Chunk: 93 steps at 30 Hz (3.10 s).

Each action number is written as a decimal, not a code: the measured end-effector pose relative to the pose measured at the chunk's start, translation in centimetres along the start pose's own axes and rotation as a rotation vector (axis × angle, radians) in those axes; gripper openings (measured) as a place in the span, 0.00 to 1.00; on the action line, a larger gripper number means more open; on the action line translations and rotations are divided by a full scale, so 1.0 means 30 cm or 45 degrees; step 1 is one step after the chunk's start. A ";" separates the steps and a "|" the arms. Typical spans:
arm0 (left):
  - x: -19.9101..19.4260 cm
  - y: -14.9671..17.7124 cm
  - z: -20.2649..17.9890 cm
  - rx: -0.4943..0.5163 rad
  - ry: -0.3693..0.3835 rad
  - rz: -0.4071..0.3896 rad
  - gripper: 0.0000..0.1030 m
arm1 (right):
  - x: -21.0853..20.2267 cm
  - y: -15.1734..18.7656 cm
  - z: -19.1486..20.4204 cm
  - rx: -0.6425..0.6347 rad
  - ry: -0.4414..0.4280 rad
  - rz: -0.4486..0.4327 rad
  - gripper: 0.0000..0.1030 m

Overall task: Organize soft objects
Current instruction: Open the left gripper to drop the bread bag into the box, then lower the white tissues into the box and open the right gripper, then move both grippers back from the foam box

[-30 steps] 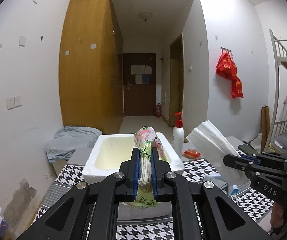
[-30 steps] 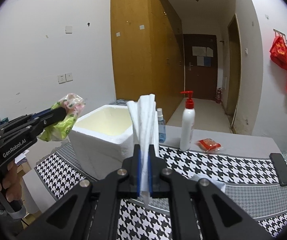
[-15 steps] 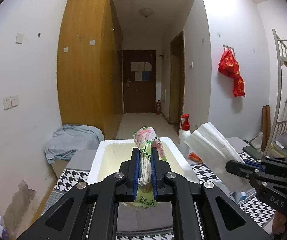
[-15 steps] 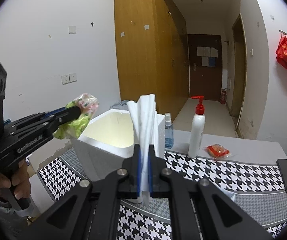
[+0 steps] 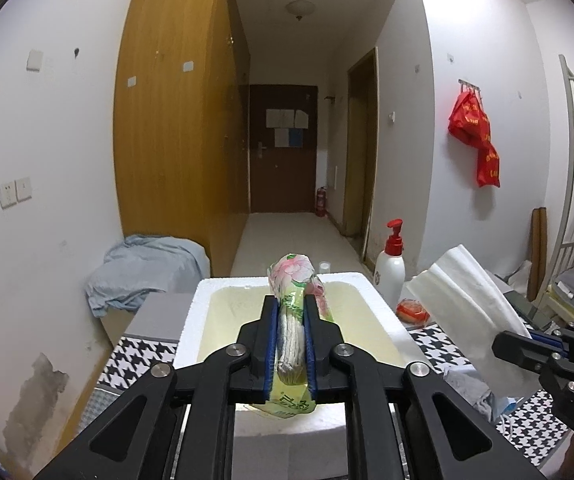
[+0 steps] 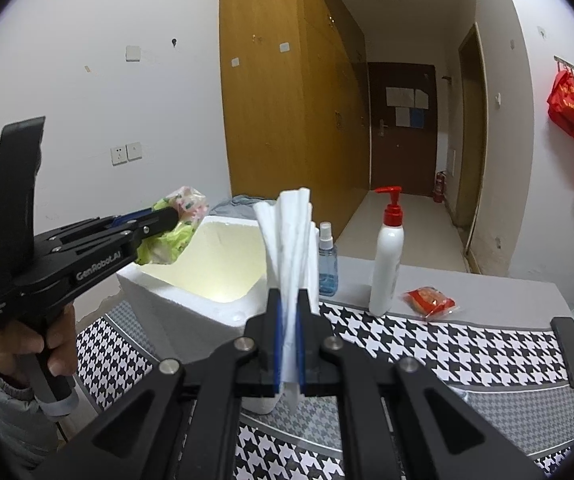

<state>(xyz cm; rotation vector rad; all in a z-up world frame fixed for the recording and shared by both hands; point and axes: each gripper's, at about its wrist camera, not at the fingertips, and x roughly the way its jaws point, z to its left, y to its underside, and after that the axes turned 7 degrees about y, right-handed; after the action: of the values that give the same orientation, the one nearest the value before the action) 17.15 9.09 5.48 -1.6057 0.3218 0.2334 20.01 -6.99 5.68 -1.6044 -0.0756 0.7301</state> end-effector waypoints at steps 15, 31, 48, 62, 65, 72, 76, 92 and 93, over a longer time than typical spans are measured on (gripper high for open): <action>-0.024 0.017 0.031 -0.040 -0.109 -0.073 0.97 | -0.010 -0.013 0.009 0.002 0.026 -0.004 0.08; -0.105 0.013 0.076 -0.048 -0.172 -0.103 0.97 | 0.010 -0.058 0.063 -0.020 0.011 -0.020 0.08; -0.194 0.049 0.153 -0.082 -0.243 -0.129 0.99 | 0.097 -0.122 0.180 -0.076 -0.065 0.008 0.08; -0.222 0.093 0.198 -0.115 -0.268 -0.113 0.99 | 0.197 -0.138 0.240 -0.119 -0.090 0.072 0.25; -0.228 0.101 0.195 -0.105 -0.257 -0.119 0.99 | 0.214 -0.128 0.249 -0.137 -0.099 0.093 0.40; -0.225 0.099 0.205 -0.110 -0.250 -0.116 0.99 | 0.191 -0.123 0.242 -0.119 -0.113 0.074 0.87; -0.229 0.095 0.208 -0.114 -0.252 -0.119 0.99 | 0.171 -0.125 0.230 -0.096 -0.107 0.058 0.94; -0.250 0.078 0.133 -0.081 -0.212 -0.134 0.99 | 0.017 -0.093 0.185 -0.120 -0.082 -0.050 0.99; -0.250 0.079 0.124 -0.073 -0.210 -0.134 0.99 | 0.008 -0.090 0.183 -0.128 -0.076 -0.059 0.99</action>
<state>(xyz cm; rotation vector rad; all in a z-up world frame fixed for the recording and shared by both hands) 9.47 13.18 5.60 -1.6432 0.1045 0.2942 18.49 -1.59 8.11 -1.6712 -0.1953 0.7481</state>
